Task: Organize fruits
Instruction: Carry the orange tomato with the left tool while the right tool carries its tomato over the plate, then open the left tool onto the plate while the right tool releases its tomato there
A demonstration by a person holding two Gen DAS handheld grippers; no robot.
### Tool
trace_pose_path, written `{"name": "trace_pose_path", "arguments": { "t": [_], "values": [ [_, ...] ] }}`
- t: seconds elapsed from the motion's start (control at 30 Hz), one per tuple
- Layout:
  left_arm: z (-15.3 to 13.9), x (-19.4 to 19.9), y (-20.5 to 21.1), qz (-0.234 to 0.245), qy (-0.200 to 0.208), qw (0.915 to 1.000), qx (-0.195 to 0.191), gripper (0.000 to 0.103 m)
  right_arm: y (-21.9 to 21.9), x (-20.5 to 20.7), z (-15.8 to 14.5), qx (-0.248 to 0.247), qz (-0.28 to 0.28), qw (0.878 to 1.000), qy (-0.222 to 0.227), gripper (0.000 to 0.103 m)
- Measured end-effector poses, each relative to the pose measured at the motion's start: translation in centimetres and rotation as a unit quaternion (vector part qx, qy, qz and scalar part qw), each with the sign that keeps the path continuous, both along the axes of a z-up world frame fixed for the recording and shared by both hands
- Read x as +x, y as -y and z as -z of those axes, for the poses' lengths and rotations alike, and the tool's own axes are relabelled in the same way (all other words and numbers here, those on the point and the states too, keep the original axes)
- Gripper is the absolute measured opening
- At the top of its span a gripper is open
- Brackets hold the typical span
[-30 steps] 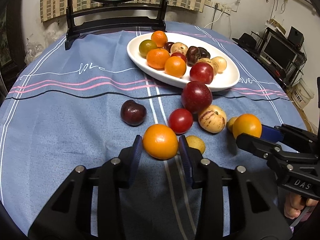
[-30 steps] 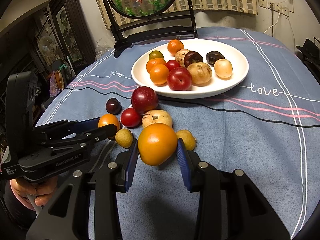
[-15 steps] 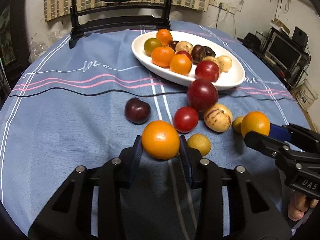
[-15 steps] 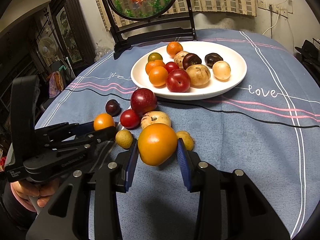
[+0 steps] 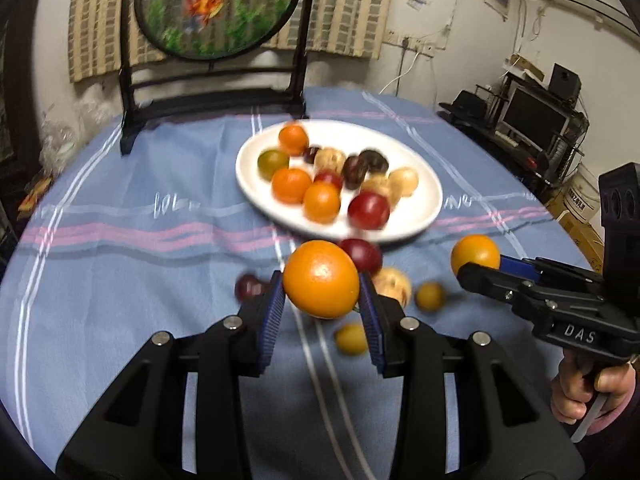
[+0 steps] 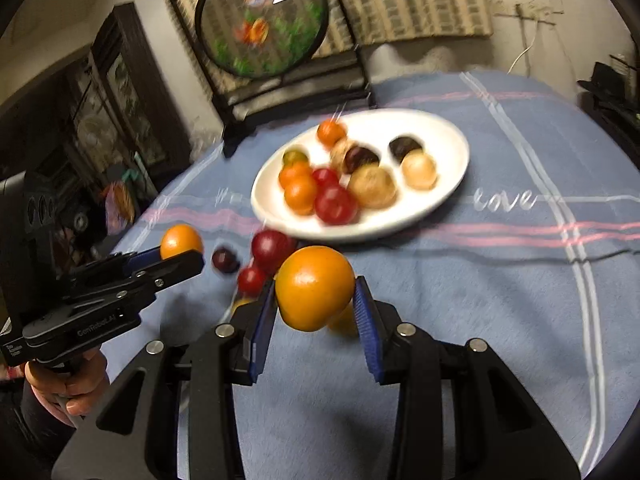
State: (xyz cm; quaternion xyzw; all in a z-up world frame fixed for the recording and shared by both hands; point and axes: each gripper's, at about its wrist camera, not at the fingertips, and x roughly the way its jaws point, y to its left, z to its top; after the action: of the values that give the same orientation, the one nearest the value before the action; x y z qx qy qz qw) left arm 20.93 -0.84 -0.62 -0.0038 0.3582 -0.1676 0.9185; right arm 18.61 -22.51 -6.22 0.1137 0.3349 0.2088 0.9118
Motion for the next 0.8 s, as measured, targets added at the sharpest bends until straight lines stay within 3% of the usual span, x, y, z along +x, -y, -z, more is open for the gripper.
{"name": "trace_pose_path", "arguments": {
  "t": [0.17,0.27,0.37,0.53,0.8],
  "values": [
    [-2.9,4.7,0.5,0.02,0.014,0.9989,-0.04,0.038,2.3,2.9,-2.7,0.023,0.062,0.997,0.05,0.039],
    [-3.9,7.9,0.7,0.019,0.011,0.9985,-0.051,0.038,2.7,5.2,-3.3,0.024,0.07,0.996,0.058,0.039],
    [-4.3,10.5,1.7,0.018,0.022,0.9989,-0.036,0.038,2.4,7.5,-3.6,0.016,0.072,0.995,0.069,0.039],
    [-3.0,14.2,3.1,0.011,0.012,0.9998,-0.007,0.038,0.8,11.3,-2.5,-0.006,0.058,0.997,0.055,0.039],
    [0.4,17.5,3.2,0.003,-0.027,0.9996,-0.002,0.038,0.2,13.6,-0.7,-0.025,0.044,0.998,0.032,0.039]
  ]
}}
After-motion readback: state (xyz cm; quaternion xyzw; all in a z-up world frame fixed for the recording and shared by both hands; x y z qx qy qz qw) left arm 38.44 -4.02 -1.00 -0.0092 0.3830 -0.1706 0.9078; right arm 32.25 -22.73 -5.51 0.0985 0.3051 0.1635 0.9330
